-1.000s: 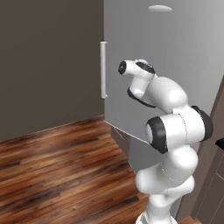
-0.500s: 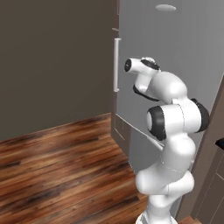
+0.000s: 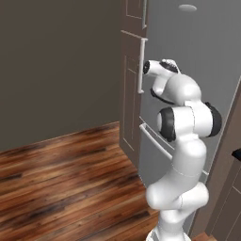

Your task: Place the steak on the counter behind the older steak on the same shelf of the fridge to maintain FIFO order. Close the fridge door when finished.

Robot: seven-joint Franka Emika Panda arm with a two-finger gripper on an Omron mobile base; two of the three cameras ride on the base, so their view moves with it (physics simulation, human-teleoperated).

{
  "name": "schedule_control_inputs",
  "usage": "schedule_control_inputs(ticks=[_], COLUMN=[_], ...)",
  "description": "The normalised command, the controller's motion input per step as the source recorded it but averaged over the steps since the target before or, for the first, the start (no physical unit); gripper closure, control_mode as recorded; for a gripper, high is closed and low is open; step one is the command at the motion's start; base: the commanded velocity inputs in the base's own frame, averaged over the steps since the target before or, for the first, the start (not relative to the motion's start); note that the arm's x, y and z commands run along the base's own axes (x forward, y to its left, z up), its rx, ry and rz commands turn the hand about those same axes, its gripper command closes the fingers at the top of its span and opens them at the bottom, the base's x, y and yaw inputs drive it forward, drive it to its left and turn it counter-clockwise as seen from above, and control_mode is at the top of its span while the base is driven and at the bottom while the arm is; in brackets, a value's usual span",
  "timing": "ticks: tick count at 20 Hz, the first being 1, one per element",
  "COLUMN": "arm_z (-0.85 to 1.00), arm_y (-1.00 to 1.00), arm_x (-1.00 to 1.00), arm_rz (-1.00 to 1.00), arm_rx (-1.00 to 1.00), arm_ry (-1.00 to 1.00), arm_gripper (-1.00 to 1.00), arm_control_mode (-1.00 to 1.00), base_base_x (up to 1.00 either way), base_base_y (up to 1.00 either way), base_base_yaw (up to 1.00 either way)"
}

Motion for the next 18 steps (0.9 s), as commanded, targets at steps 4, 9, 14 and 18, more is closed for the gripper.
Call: schedule_control_inputs(ticks=[4,9,14,18], arm_z=[-0.04,-0.05,-0.04,-0.05], arm_y=[-0.69,-0.68,-0.64,-0.60], arm_x=[0.04,0.01,0.00,0.00], arm_rz=[-0.06,-0.04,-0.01,0.00], arm_rx=[0.02,0.02,0.02,0.02], arm_ry=[-0.05,-0.04,-0.05,-0.07], arm_gripper=[-1.00,-1.00,-1.00,-1.00], arm_control_mode=[-1.00,-1.00,-1.00,-1.00], base_base_x=[0.00,0.00,0.00,0.00], base_base_y=[0.00,0.00,0.00,0.00], base_base_yaw=[0.00,0.00,0.00,0.00])
